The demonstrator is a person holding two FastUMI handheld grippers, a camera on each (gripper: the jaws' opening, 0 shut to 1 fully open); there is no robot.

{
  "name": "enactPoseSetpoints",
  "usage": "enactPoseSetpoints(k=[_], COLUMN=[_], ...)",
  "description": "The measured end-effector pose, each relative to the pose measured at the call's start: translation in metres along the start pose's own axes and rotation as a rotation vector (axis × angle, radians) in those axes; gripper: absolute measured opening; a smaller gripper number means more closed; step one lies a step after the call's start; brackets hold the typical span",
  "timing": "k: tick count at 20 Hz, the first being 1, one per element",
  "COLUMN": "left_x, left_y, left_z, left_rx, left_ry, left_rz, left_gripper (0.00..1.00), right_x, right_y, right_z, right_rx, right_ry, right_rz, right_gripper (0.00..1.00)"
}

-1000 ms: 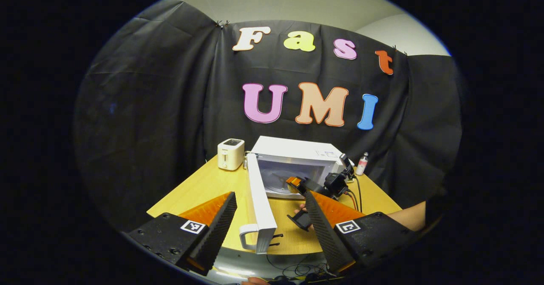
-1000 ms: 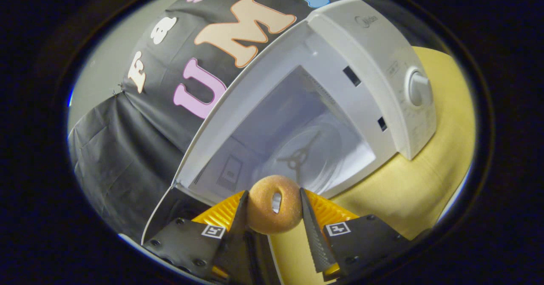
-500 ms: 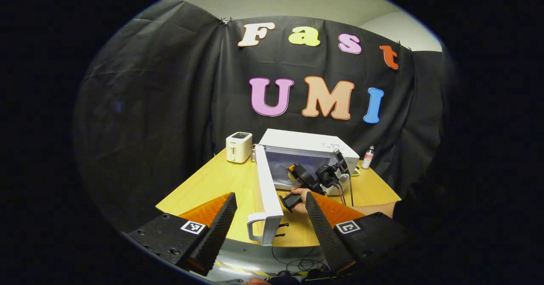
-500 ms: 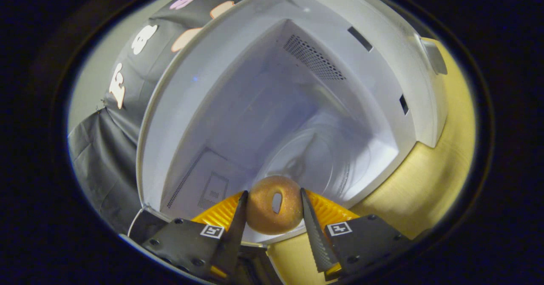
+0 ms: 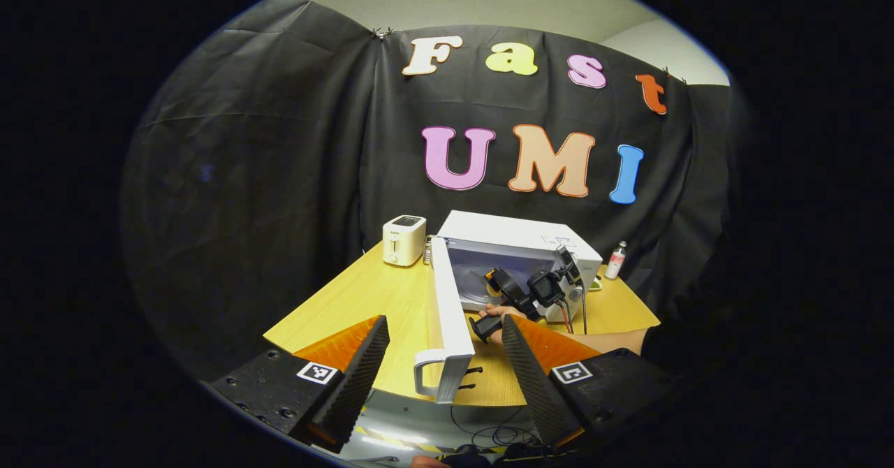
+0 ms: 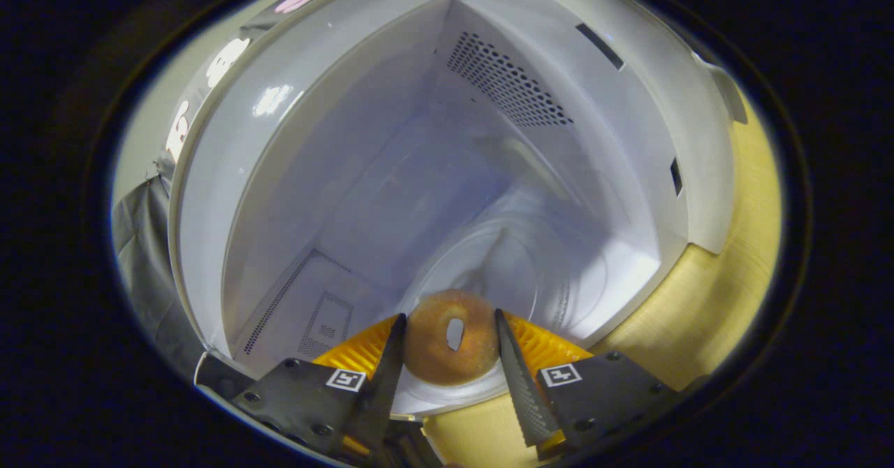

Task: Open the microwave oven with the left hand, put the food in, and close the microwave oven.

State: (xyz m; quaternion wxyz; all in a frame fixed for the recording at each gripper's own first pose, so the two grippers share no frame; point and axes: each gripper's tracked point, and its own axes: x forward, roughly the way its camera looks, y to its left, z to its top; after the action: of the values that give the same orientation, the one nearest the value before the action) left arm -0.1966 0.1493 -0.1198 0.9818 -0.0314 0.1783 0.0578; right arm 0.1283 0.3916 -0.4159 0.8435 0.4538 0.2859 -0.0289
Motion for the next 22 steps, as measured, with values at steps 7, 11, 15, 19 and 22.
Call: enactPoseSetpoints(k=[7, 11, 15, 19, 22], left_x=[-0.003, -0.005, -0.005, -0.005, -0.003], left_y=[0.008, 0.01, 0.007, 0.007, 0.007], left_z=[-0.002, -0.005, -0.009, -0.01, -0.011], left_rx=[0.01, 0.016, 0.012, 0.009, 0.007], left_ry=[0.013, 0.023, 0.033, 0.034, 0.036], left_rz=[0.028, 0.037, 0.025, 0.018, 0.015], left_gripper=[0.96, 0.96, 0.95, 0.96, 0.96], right_x=[0.001, 0.001, 0.0, -0.004, -0.009], right_y=[0.002, 0.005, 0.004, 0.003, 0.004], right_z=[0.005, 0.006, 0.01, 0.01, 0.016], right_rx=[-0.066, -0.039, -0.071, -0.12, -0.129], right_ry=[-0.015, -0.022, -0.023, -0.016, -0.032], right_rz=[-0.029, -0.019, -0.02, -0.022, -0.015], right_gripper=[0.8, 0.88, 0.88, 0.88, 0.91])
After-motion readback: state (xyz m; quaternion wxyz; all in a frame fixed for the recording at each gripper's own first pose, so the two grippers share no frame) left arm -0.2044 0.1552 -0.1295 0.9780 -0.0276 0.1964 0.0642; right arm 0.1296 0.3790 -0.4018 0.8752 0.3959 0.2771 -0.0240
